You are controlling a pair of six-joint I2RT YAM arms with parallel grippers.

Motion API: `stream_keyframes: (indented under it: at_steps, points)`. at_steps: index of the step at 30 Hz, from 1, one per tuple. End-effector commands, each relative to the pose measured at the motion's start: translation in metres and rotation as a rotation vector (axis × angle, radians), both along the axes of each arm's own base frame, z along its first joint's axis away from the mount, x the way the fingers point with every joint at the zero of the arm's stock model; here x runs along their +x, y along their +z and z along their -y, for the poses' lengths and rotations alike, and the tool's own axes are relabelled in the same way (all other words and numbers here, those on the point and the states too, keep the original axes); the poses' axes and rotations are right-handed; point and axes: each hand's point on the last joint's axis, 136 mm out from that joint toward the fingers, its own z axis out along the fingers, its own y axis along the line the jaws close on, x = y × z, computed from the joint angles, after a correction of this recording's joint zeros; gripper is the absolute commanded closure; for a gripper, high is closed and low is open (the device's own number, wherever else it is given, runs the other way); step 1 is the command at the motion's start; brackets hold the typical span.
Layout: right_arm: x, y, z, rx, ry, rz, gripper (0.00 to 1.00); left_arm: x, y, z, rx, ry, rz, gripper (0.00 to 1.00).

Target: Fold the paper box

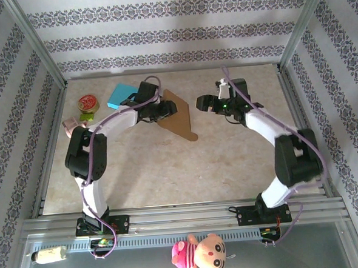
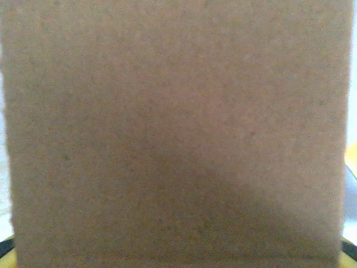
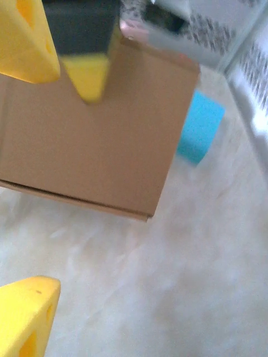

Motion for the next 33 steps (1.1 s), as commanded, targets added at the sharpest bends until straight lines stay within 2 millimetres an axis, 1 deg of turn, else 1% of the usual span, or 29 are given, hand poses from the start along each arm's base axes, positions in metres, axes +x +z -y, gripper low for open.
stream_keyframes:
  at_steps: [1, 2, 3, 4, 6, 8, 9, 11, 13, 16, 18, 20, 21, 22, 23, 25, 28, 31, 33]
  points:
    - [-0.025, 0.036, -0.027, -0.277, 0.150, 0.491, 0.09, 0.020, 0.057, -0.011, -0.241, 0.121, 0.084, 0.63]
    - [-0.039, 0.040, -0.040, -0.336, 0.216, 0.624, 0.08, 0.020, 0.059, -0.014, -0.275, 0.134, 0.078, 0.63]
    - [-0.054, 0.042, -0.053, -0.440, 0.298, 0.793, 0.03, 0.021, 0.065, -0.016, -0.307, 0.135, 0.085, 0.64]
    - [-0.067, 0.040, -0.066, -0.526, 0.367, 0.917, 0.02, 0.021, 0.068, -0.018, -0.322, 0.140, 0.082, 0.63]
    - [-0.079, 0.033, -0.083, -0.621, 0.459, 1.028, 0.02, 0.021, 0.074, -0.020, -0.336, 0.155, 0.083, 0.64]
    - [-0.083, 0.027, -0.097, -0.669, 0.518, 1.078, 0.02, 0.021, 0.077, -0.022, -0.353, 0.189, 0.062, 0.65]
    - [-0.080, 0.025, -0.102, -0.698, 0.520, 1.104, 0.02, 0.020, 0.077, -0.024, -0.364, 0.216, 0.041, 0.67]
    - [-0.065, 0.023, -0.107, -0.778, 0.452, 1.152, 0.02, 0.020, 0.079, -0.025, -0.393, 0.251, 0.019, 0.67]
    - [-0.040, 0.026, -0.105, -0.844, 0.328, 1.186, 0.02, 0.020, 0.085, -0.025, -0.422, 0.255, 0.038, 0.67]
    - [-0.008, 0.023, -0.102, -0.959, 0.207, 1.229, 0.02, 0.019, 0.085, -0.027, -0.419, 0.268, 0.032, 0.67]
    - [0.009, 0.025, -0.101, -1.029, 0.137, 1.269, 0.02, 0.017, 0.087, -0.027, -0.426, 0.264, 0.026, 0.67]
    - [0.019, 0.028, -0.103, -1.068, 0.087, 1.312, 0.02, 0.015, 0.088, -0.026, -0.432, 0.266, 0.020, 0.67]
    - [0.023, 0.028, -0.104, -1.070, 0.070, 1.323, 0.03, 0.015, 0.089, -0.027, -0.437, 0.270, 0.018, 0.67]
    - [0.024, 0.029, -0.105, -1.064, 0.065, 1.328, 0.05, 0.014, 0.090, -0.027, -0.440, 0.271, 0.018, 0.67]
    - [0.025, 0.028, -0.106, -1.053, 0.070, 1.325, 0.09, 0.014, 0.090, -0.027, -0.441, 0.271, 0.015, 0.67]
    - [0.023, 0.026, -0.109, -1.024, 0.088, 1.319, 0.22, 0.013, 0.090, -0.027, -0.448, 0.275, 0.010, 0.66]
    - [0.021, 0.020, -0.111, -1.011, 0.113, 1.310, 0.36, 0.014, 0.094, -0.024, -0.480, 0.268, 0.007, 0.66]
    - [0.019, 0.012, -0.111, -1.032, 0.133, 1.308, 0.46, 0.014, 0.101, -0.020, -0.505, 0.245, 0.014, 0.63]
    - [0.016, 0.011, -0.111, -1.033, 0.148, 1.308, 0.51, 0.014, 0.107, -0.019, -0.509, 0.233, 0.025, 0.59]
